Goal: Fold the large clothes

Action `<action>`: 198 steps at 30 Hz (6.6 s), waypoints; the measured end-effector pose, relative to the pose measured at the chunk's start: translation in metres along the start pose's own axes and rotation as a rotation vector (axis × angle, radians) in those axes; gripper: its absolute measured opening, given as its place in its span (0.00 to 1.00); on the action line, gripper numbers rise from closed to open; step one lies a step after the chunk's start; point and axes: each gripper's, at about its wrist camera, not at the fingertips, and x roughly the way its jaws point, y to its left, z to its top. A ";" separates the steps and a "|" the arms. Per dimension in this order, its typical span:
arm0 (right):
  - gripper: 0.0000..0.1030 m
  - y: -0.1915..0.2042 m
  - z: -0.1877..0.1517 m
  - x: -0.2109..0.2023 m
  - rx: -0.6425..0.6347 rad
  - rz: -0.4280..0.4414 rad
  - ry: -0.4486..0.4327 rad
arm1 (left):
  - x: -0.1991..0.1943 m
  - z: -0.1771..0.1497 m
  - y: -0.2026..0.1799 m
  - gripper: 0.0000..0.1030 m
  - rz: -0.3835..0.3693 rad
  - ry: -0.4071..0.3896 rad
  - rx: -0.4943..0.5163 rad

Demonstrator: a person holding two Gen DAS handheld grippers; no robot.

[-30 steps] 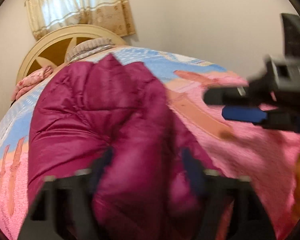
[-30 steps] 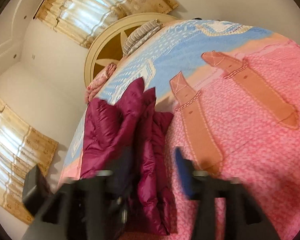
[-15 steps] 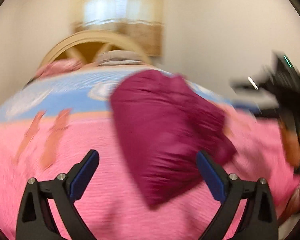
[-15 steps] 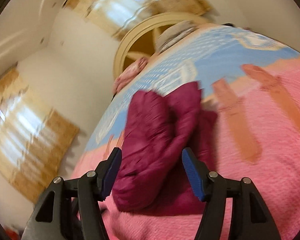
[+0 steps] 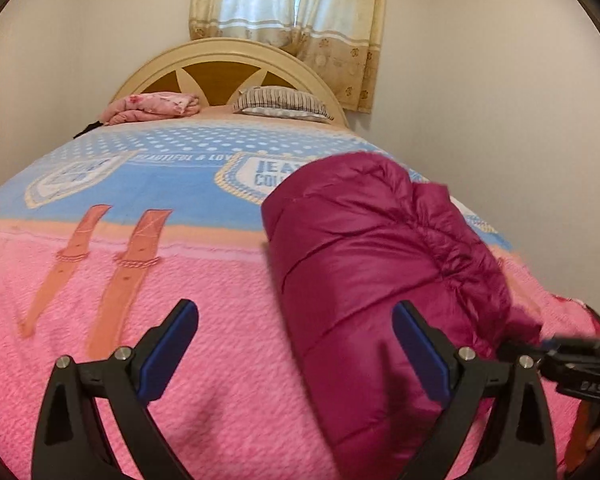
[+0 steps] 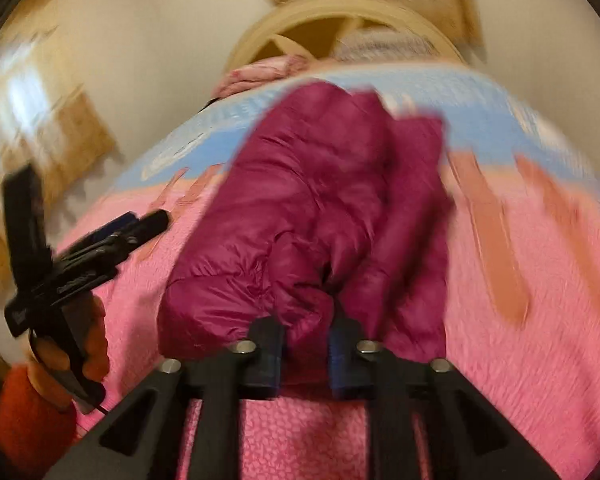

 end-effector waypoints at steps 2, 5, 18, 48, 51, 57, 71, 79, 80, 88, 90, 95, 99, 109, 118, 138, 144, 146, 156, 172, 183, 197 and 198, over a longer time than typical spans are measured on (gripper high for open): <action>0.11 -0.036 -0.008 0.000 0.190 0.108 -0.008 | 0.002 0.004 -0.003 0.97 -0.019 -0.010 -0.010; 0.11 -0.072 -0.028 0.009 0.379 0.224 0.002 | 0.007 0.010 -0.010 0.97 -0.039 -0.027 -0.040; 0.77 -0.090 0.033 -0.058 0.209 0.092 -0.186 | 0.056 -0.031 -0.045 0.97 -0.072 0.055 0.002; 0.07 -0.114 0.053 0.040 0.338 -0.092 -0.276 | 0.064 -0.032 -0.101 1.00 -0.032 0.065 0.235; 0.12 -0.120 0.058 0.045 0.361 -0.042 -0.254 | 0.064 -0.033 -0.095 1.00 -0.041 0.069 0.214; 0.95 -0.137 0.073 0.005 0.413 -0.041 -0.395 | 0.066 -0.032 -0.088 1.00 -0.065 0.076 0.159; 0.12 -0.057 0.135 0.102 0.040 0.145 -0.044 | 0.060 -0.036 -0.085 1.00 -0.007 0.045 0.125; 0.09 -0.156 0.110 0.167 0.607 0.703 -0.036 | 0.060 -0.036 -0.095 1.00 0.020 0.026 0.164; 0.08 -0.169 0.105 0.166 0.622 0.678 -0.048 | 0.062 -0.036 -0.100 1.00 0.012 0.028 0.176; 0.13 -0.152 0.101 0.097 0.353 0.316 -0.139 | 0.067 -0.035 -0.114 1.00 -0.007 0.032 0.246; 0.38 -0.151 0.103 0.079 0.315 0.243 -0.165 | 0.067 -0.033 -0.109 1.00 -0.016 0.033 0.222; 0.94 -0.170 0.097 0.034 0.339 0.030 -0.260 | 0.064 -0.033 -0.099 1.00 -0.043 0.025 0.173; 0.94 -0.186 0.104 0.057 0.388 0.083 -0.100 | 0.064 -0.035 -0.103 1.00 -0.035 0.023 0.179; 0.94 -0.107 0.135 0.087 0.068 0.196 -0.016 | 0.065 -0.038 -0.109 1.00 -0.026 0.035 0.197; 0.20 -0.136 0.127 0.137 0.347 0.490 0.063 | 0.060 -0.032 -0.090 1.00 0.003 0.032 0.123; 0.10 -0.212 0.052 0.127 0.652 0.570 0.017 | 0.031 0.029 -0.070 1.00 -0.187 0.009 0.109; 0.10 -0.205 0.062 0.133 0.607 0.516 -0.002 | 0.122 0.073 -0.083 1.00 -0.014 0.117 0.126; 0.10 -0.206 0.060 0.133 0.599 0.495 -0.008 | 0.158 0.066 -0.093 1.00 0.008 0.186 0.119; 0.38 -0.211 0.059 0.090 0.560 0.359 0.043 | 0.193 0.032 -0.103 1.00 0.084 0.272 0.176; 0.27 -0.118 0.107 0.071 0.511 -0.312 -0.067 | 0.188 0.035 -0.097 1.00 0.121 0.249 0.159; 0.26 -0.141 0.093 0.122 0.333 -0.380 -0.071 | 0.200 0.034 -0.103 1.00 0.167 0.267 0.153; 0.26 -0.137 0.095 0.130 0.294 -0.448 -0.056 | 0.199 0.035 -0.102 1.00 0.169 0.305 0.155; 0.26 -0.137 0.095 0.130 0.293 -0.449 -0.056 | 0.195 0.037 -0.100 1.00 0.159 0.319 0.149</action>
